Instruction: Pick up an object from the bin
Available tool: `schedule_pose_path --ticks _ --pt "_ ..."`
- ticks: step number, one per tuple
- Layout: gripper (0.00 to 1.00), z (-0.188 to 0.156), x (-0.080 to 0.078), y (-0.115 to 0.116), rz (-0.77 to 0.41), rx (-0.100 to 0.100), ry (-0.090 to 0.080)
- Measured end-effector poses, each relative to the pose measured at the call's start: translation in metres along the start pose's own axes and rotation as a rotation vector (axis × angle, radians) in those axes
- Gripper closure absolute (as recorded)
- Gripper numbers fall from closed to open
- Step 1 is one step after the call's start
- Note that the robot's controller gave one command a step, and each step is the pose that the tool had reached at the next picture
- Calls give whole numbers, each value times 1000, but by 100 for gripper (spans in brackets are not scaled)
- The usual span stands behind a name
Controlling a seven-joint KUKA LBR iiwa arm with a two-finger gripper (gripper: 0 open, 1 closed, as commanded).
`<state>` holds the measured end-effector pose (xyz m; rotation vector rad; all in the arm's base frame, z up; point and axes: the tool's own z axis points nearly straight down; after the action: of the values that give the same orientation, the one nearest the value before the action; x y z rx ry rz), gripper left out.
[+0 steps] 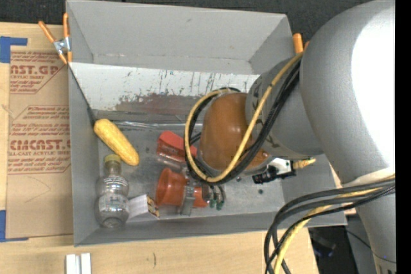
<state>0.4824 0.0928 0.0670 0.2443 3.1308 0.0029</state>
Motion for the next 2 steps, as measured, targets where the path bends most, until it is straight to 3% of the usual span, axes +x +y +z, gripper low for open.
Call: schedule_pose_path --ticks 2 --pt "100 -21 1 0 -1 -1 1"
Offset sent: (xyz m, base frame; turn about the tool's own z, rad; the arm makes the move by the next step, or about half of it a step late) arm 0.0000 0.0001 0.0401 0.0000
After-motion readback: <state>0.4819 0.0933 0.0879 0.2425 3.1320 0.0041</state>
